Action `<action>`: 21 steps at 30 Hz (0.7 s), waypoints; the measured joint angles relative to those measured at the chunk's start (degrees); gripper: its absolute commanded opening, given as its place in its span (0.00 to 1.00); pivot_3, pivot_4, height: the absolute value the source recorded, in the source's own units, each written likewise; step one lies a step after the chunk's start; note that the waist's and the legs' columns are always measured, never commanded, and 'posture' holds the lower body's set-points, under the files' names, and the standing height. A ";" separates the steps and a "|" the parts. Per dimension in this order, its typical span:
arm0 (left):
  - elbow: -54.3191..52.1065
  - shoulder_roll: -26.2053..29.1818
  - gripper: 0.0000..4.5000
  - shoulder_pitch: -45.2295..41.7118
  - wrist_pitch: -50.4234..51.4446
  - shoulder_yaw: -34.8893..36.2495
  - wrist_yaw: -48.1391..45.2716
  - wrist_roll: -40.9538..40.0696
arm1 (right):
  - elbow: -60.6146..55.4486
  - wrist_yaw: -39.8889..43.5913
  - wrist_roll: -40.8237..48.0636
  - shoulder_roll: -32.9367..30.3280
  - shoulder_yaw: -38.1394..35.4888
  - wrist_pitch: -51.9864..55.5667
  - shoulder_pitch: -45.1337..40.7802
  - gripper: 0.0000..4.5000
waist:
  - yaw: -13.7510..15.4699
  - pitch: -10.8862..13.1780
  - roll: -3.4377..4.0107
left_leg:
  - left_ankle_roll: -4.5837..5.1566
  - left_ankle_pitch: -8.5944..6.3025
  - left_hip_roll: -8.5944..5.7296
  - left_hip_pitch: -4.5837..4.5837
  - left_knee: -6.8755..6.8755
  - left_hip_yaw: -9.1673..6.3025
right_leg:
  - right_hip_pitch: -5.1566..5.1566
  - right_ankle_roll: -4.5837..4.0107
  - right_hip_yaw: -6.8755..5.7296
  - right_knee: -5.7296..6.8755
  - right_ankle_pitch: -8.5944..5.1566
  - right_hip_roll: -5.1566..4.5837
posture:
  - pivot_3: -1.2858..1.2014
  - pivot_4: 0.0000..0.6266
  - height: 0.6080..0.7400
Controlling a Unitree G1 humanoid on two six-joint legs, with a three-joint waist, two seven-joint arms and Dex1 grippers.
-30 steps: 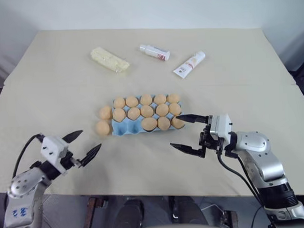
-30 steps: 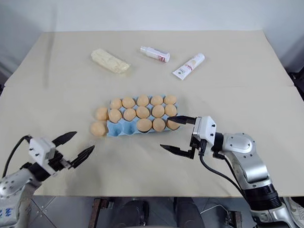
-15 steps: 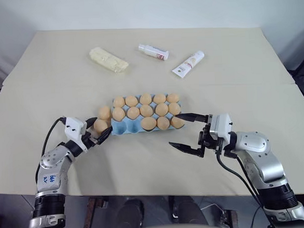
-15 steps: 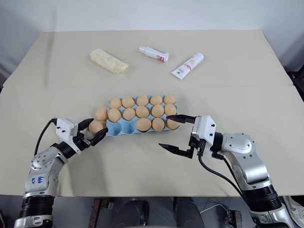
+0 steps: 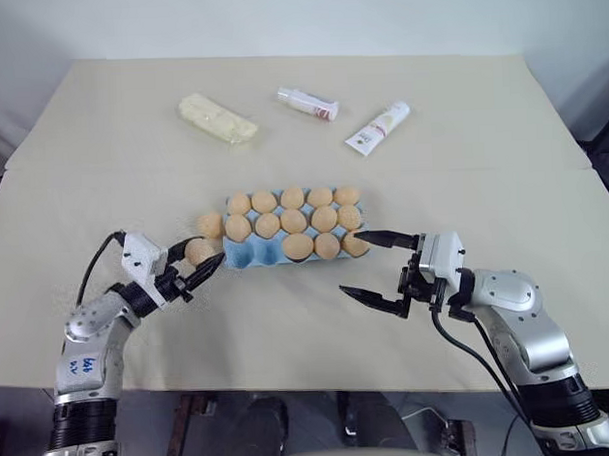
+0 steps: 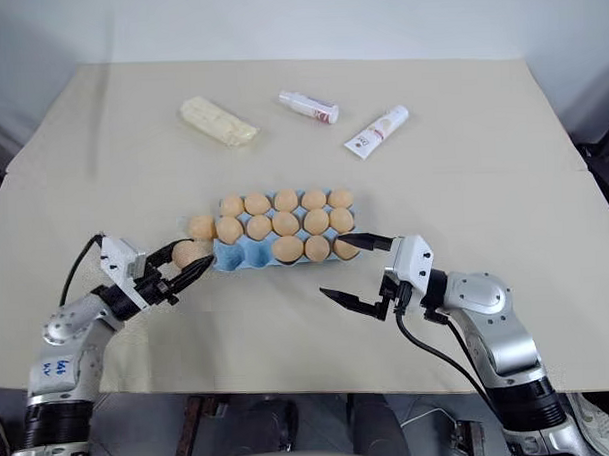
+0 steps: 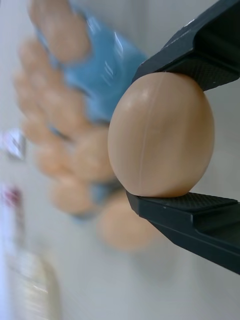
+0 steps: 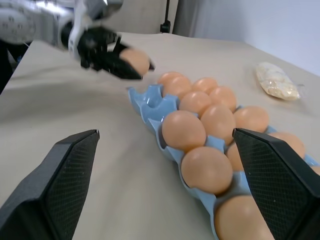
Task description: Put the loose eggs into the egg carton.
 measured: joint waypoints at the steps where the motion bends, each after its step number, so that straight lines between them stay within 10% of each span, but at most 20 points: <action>1: -0.48 -0.14 0.51 -1.64 0.55 -1.22 -0.47 -0.03 | -0.11 -0.07 -0.03 -0.01 -0.02 -0.01 0.10 1.00 | 0.16 0.00 0.00 | 0.02 0.01 -0.02 0.00 0.02 0.00 | 0.01 0.01 0.00 0.00 0.02 -0.01 | 0.52 0.24 1.00; 9: 4.12 -5.38 0.51 -12.35 2.21 -12.65 -3.30 2.66 | -1.74 -2.33 -0.80 0.21 -0.05 -0.03 1.03 1.00 | -0.41 0.00 0.00 | -0.03 0.06 0.01 -0.03 -0.01 0.01 | -0.08 0.02 0.02 0.00 0.07 0.09 | 0.52 0.24 1.00; 16: 6.53 -4.84 1.00 -12.19 0.62 -12.56 -3.96 3.35 | -2.67 -4.10 -1.10 0.30 -0.06 -0.12 2.44 1.00 | -0.51 0.01 -0.02 | -0.07 0.13 0.05 -0.07 0.02 0.02 | -0.13 0.02 0.03 0.04 0.07 0.11 | 0.52 0.24 1.00; 21: 5.72 -3.32 1.00 -10.32 0.02 -9.38 -3.60 3.13 | -2.86 -4.54 -1.25 0.72 -0.03 -1.17 3.55 1.00 | -0.60 0.01 -0.02 | -0.06 0.14 0.04 -0.07 0.01 0.02 | -0.12 0.02 0.05 0.04 0.07 0.10 | 0.52 0.24 1.00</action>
